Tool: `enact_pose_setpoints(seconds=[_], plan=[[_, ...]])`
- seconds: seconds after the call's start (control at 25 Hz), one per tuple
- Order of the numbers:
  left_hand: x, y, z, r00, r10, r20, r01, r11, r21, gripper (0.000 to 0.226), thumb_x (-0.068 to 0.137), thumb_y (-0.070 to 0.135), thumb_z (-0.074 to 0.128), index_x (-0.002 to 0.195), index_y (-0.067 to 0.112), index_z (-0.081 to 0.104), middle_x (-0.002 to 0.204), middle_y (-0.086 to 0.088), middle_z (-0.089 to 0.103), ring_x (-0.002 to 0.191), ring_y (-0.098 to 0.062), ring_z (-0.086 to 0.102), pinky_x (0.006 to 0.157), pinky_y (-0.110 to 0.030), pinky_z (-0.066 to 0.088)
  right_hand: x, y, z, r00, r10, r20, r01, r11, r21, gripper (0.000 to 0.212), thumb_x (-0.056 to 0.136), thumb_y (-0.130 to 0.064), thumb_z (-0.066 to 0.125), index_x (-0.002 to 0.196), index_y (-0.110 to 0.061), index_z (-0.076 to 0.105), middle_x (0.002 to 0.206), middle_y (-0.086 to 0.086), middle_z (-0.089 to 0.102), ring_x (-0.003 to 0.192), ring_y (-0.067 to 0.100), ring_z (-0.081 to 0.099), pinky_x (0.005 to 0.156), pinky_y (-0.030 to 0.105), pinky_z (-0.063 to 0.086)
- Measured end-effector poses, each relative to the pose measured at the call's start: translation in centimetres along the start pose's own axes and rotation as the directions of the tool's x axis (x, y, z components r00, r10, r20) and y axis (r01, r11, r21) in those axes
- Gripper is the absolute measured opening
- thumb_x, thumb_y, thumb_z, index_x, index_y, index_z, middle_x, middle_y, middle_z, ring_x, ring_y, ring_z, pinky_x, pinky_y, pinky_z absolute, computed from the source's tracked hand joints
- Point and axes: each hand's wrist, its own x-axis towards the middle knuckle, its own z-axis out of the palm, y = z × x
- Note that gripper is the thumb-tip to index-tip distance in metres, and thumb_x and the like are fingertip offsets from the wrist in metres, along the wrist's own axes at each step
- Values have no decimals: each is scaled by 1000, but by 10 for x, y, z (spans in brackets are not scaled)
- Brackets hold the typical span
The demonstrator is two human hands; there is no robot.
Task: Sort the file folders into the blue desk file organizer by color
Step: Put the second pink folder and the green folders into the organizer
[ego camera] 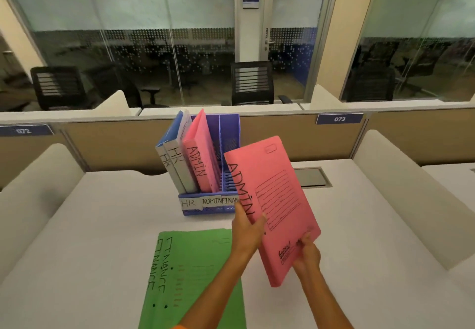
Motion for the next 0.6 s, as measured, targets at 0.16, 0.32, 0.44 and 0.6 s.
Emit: enact_pose_setpoints(seconds=[0.16, 0.32, 0.44, 0.6], plan=[[10, 17, -34, 994, 32, -106, -13, 985, 173, 32, 93, 21, 57, 118, 23, 38, 98, 12, 65, 70, 8, 58, 55, -5, 40, 6, 20, 41, 999, 22, -30, -23, 999, -24, 35, 101, -28, 54, 121, 1, 59, 111, 19, 70, 89, 33, 67, 76, 48, 55], [16, 31, -64, 989, 54, -135, -17, 964, 264, 33, 98, 18, 47, 124, 10, 29, 86, 12, 60, 67, 5, 55, 54, -14, 44, 5, 28, 84, 997, 24, 68, -16, 994, -107, 30, 103, -27, 47, 114, -3, 62, 91, 12, 72, 81, 30, 67, 68, 42, 56], [15, 48, -87, 984, 83, -160, -46, 974, 220, 30, 99, 17, 44, 125, 16, 28, 89, 5, 62, 72, -7, 63, 58, -28, 58, 6, 31, 115, 986, 14, 165, 22, 977, -212, 28, 105, -25, 40, 107, -6, 60, 86, 12, 68, 77, 27, 63, 73, 42, 55], [14, 65, -110, 954, 177, -243, -124, 968, 218, 37, 100, 19, 45, 131, 28, 26, 107, 0, 66, 88, -20, 67, 74, -42, 61, 2, 34, 157, 933, 54, 355, 128, 874, -469, 45, 106, -42, 31, 100, -10, 63, 91, 10, 71, 85, 27, 66, 79, 43, 56]])
